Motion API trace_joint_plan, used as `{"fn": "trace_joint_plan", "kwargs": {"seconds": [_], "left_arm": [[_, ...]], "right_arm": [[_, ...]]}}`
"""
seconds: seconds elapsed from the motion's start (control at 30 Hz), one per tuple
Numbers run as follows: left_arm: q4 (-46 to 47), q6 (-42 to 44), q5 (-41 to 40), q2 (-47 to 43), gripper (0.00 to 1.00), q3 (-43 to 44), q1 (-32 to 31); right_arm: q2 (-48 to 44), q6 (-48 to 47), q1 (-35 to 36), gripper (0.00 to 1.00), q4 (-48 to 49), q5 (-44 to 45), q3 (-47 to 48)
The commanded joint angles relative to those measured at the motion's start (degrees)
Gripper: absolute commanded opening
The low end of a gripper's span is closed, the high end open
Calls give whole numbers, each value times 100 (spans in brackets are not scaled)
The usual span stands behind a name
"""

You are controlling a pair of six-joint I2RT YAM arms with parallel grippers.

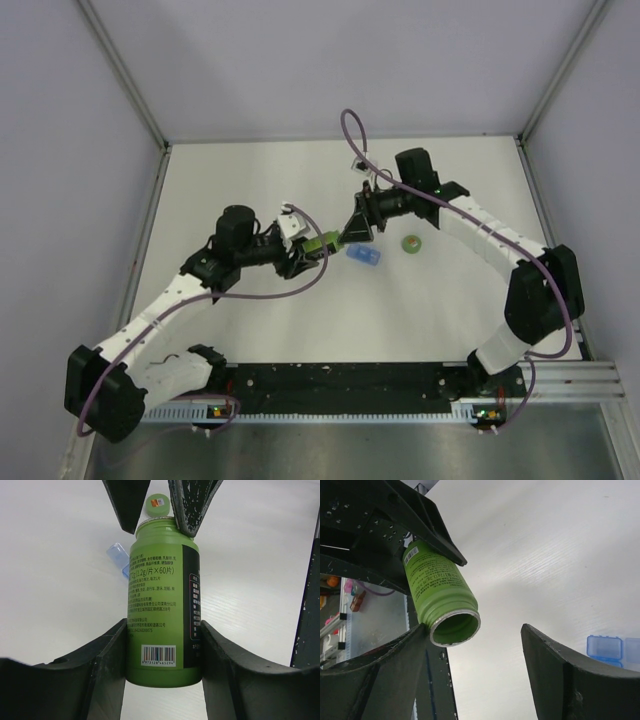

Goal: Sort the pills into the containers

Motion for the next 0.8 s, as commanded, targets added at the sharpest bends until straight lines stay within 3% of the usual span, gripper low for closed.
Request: {"fn": "trace_joint_plan", "kwargs": {"seconds": [0.0, 0.37, 0.57, 0.77], "left_arm": [[663, 52, 328, -141, 0, -91, -69], [1200, 254, 223, 307, 0, -408, 1], [1630, 219, 12, 623, 0, -672, 10], [1833, 167, -15, 1089, 0, -567, 28]], "right_arm": [[-119, -165, -206, 75, 1, 338, 479], [-155, -402, -707, 76, -175, 593, 752], [12, -797, -734, 72, -149, 1593, 673], [433, -894, -725, 68, 71, 2025, 567]]}}
